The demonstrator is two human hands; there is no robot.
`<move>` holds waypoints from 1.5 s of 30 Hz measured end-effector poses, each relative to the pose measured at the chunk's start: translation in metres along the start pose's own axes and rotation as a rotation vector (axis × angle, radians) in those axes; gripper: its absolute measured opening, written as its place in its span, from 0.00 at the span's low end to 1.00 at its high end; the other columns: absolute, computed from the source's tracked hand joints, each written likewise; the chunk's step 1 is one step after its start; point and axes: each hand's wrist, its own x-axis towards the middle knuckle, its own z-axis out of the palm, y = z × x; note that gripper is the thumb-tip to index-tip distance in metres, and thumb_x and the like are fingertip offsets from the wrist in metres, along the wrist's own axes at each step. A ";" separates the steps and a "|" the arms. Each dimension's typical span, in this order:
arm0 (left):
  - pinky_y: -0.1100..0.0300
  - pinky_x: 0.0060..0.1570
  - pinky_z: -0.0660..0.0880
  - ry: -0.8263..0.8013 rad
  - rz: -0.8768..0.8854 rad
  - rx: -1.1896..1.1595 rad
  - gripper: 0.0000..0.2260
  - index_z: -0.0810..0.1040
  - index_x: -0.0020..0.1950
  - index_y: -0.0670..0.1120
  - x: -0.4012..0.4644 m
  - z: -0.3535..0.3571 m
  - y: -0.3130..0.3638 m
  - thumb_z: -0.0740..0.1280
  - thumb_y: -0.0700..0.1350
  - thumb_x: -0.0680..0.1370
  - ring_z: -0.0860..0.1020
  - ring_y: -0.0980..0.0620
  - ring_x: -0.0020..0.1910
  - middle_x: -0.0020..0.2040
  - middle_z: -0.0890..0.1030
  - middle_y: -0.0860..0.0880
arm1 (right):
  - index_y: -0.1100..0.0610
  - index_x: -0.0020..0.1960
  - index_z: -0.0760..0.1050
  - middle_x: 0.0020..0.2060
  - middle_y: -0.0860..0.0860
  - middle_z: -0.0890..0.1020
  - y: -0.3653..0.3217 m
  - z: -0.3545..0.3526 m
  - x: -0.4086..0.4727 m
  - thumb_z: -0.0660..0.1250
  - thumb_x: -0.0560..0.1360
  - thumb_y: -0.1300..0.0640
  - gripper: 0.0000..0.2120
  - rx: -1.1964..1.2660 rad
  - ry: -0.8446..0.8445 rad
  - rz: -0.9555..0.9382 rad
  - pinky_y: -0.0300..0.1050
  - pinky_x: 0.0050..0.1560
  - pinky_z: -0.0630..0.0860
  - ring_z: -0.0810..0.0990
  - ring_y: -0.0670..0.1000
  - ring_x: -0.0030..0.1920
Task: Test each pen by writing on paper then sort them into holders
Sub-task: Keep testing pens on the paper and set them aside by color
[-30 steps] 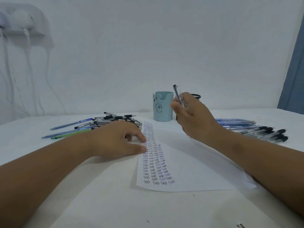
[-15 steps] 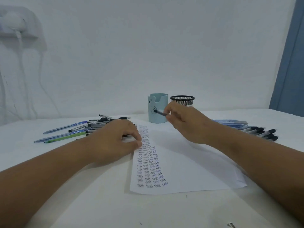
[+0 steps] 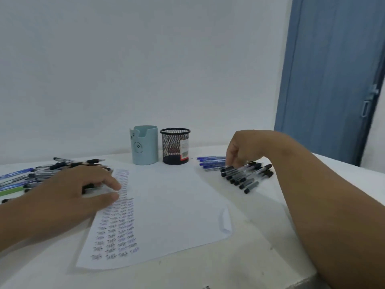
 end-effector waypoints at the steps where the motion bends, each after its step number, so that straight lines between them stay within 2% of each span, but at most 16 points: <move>1: 0.58 0.49 0.76 0.013 0.008 -0.007 0.09 0.82 0.51 0.66 0.000 0.002 -0.002 0.75 0.56 0.72 0.80 0.66 0.48 0.50 0.81 0.67 | 0.46 0.45 0.86 0.34 0.39 0.84 0.001 0.000 -0.001 0.74 0.72 0.63 0.12 -0.007 -0.003 0.012 0.45 0.53 0.77 0.81 0.44 0.47; 4: 0.61 0.47 0.75 0.002 0.001 0.006 0.10 0.82 0.52 0.64 0.002 0.005 -0.006 0.75 0.58 0.71 0.80 0.66 0.48 0.50 0.82 0.66 | 0.50 0.50 0.87 0.37 0.40 0.83 -0.001 -0.001 -0.003 0.72 0.74 0.66 0.12 -0.036 0.015 0.024 0.42 0.47 0.75 0.79 0.44 0.46; 7: 0.60 0.48 0.76 -0.005 -0.008 0.021 0.12 0.82 0.54 0.64 0.003 0.004 -0.008 0.75 0.60 0.72 0.80 0.67 0.49 0.51 0.82 0.66 | 0.51 0.50 0.87 0.38 0.43 0.83 -0.002 0.001 -0.002 0.69 0.73 0.69 0.15 -0.039 0.038 0.020 0.41 0.47 0.76 0.80 0.46 0.46; 11: 0.62 0.45 0.75 0.006 0.000 0.000 0.09 0.83 0.51 0.63 0.002 0.003 -0.004 0.76 0.57 0.72 0.80 0.68 0.46 0.49 0.82 0.66 | 0.51 0.52 0.86 0.38 0.41 0.82 -0.004 0.006 0.001 0.68 0.73 0.69 0.17 -0.054 0.034 0.029 0.44 0.50 0.78 0.79 0.45 0.44; 14: 0.63 0.44 0.73 0.028 -0.002 -0.032 0.08 0.84 0.49 0.62 0.000 0.003 0.001 0.77 0.53 0.72 0.80 0.68 0.46 0.47 0.82 0.67 | 0.51 0.52 0.86 0.37 0.41 0.82 -0.003 0.007 0.004 0.67 0.74 0.70 0.17 -0.069 0.049 0.030 0.42 0.46 0.77 0.77 0.42 0.40; 18: 0.65 0.43 0.72 0.034 -0.003 -0.062 0.07 0.84 0.47 0.59 -0.003 0.002 0.009 0.77 0.49 0.72 0.79 0.68 0.45 0.47 0.81 0.68 | 0.51 0.51 0.86 0.41 0.43 0.84 -0.004 0.012 0.009 0.67 0.73 0.70 0.18 -0.062 0.048 0.029 0.47 0.53 0.81 0.80 0.45 0.44; 23: 0.57 0.48 0.75 -0.006 -0.025 -0.032 0.10 0.83 0.49 0.66 -0.002 -0.006 0.011 0.76 0.51 0.73 0.79 0.67 0.45 0.47 0.81 0.67 | 0.51 0.49 0.87 0.40 0.42 0.84 -0.007 0.011 0.009 0.65 0.74 0.70 0.18 -0.067 0.071 0.009 0.45 0.51 0.81 0.81 0.45 0.42; 26: 0.55 0.52 0.76 -0.042 -0.030 0.001 0.12 0.80 0.52 0.69 0.002 -0.010 0.008 0.74 0.53 0.73 0.77 0.69 0.49 0.50 0.81 0.68 | 0.49 0.45 0.85 0.43 0.44 0.85 -0.023 0.017 0.012 0.65 0.74 0.67 0.15 -0.010 0.163 -0.114 0.48 0.54 0.81 0.83 0.47 0.46; 29: 0.59 0.54 0.74 -0.073 -0.021 0.029 0.08 0.83 0.51 0.66 0.006 -0.015 0.006 0.74 0.54 0.74 0.77 0.70 0.52 0.51 0.81 0.69 | 0.47 0.45 0.85 0.42 0.42 0.84 -0.064 0.029 0.009 0.67 0.76 0.61 0.11 0.108 0.251 -0.334 0.34 0.47 0.75 0.80 0.38 0.40; 31: 0.65 0.53 0.74 -0.040 -0.021 0.022 0.05 0.85 0.47 0.61 0.008 -0.022 0.005 0.75 0.50 0.74 0.78 0.68 0.51 0.49 0.82 0.67 | 0.50 0.49 0.85 0.39 0.38 0.80 -0.098 0.043 0.002 0.69 0.77 0.59 0.07 0.182 0.240 -0.486 0.25 0.41 0.68 0.76 0.32 0.36; 34: 0.78 0.47 0.69 0.051 -0.067 0.003 0.08 0.85 0.45 0.57 0.012 -0.037 -0.006 0.76 0.43 0.73 0.78 0.68 0.50 0.46 0.84 0.61 | 0.48 0.51 0.84 0.40 0.38 0.80 -0.139 0.066 -0.009 0.70 0.78 0.56 0.06 0.284 0.211 -0.626 0.27 0.42 0.70 0.78 0.36 0.39; 37: 0.72 0.42 0.72 0.046 -0.180 0.054 0.10 0.85 0.45 0.55 0.012 -0.055 -0.027 0.75 0.38 0.74 0.79 0.64 0.49 0.49 0.83 0.59 | 0.46 0.54 0.82 0.46 0.37 0.81 -0.159 0.085 -0.013 0.70 0.78 0.53 0.07 0.300 0.196 -0.702 0.33 0.47 0.75 0.80 0.42 0.45; 39: 0.68 0.40 0.73 0.026 -0.269 0.076 0.11 0.85 0.46 0.55 0.011 -0.064 -0.038 0.73 0.37 0.74 0.81 0.56 0.49 0.51 0.82 0.58 | 0.44 0.57 0.81 0.50 0.36 0.79 -0.163 0.095 -0.011 0.69 0.79 0.51 0.08 0.272 0.184 -0.722 0.32 0.48 0.73 0.78 0.40 0.49; 41: 0.70 0.37 0.71 0.038 -0.324 0.123 0.11 0.84 0.47 0.55 0.010 -0.073 -0.051 0.71 0.37 0.75 0.79 0.53 0.50 0.52 0.80 0.58 | 0.43 0.58 0.80 0.52 0.36 0.78 -0.164 0.102 -0.008 0.68 0.79 0.49 0.08 0.218 0.178 -0.728 0.30 0.49 0.70 0.76 0.39 0.50; 43: 0.70 0.40 0.69 0.070 -0.370 0.173 0.12 0.83 0.49 0.55 0.009 -0.084 -0.063 0.69 0.38 0.76 0.76 0.53 0.53 0.53 0.78 0.57 | 0.45 0.57 0.81 0.53 0.37 0.80 -0.164 0.106 -0.006 0.67 0.80 0.49 0.08 0.173 0.184 -0.761 0.27 0.50 0.68 0.76 0.39 0.52; 45: 0.65 0.49 0.66 0.094 -0.416 0.226 0.13 0.82 0.52 0.55 0.008 -0.092 -0.077 0.66 0.37 0.77 0.74 0.53 0.58 0.56 0.77 0.55 | 0.45 0.56 0.82 0.52 0.38 0.80 -0.162 0.107 -0.006 0.67 0.80 0.50 0.07 0.168 0.192 -0.770 0.29 0.53 0.69 0.76 0.39 0.53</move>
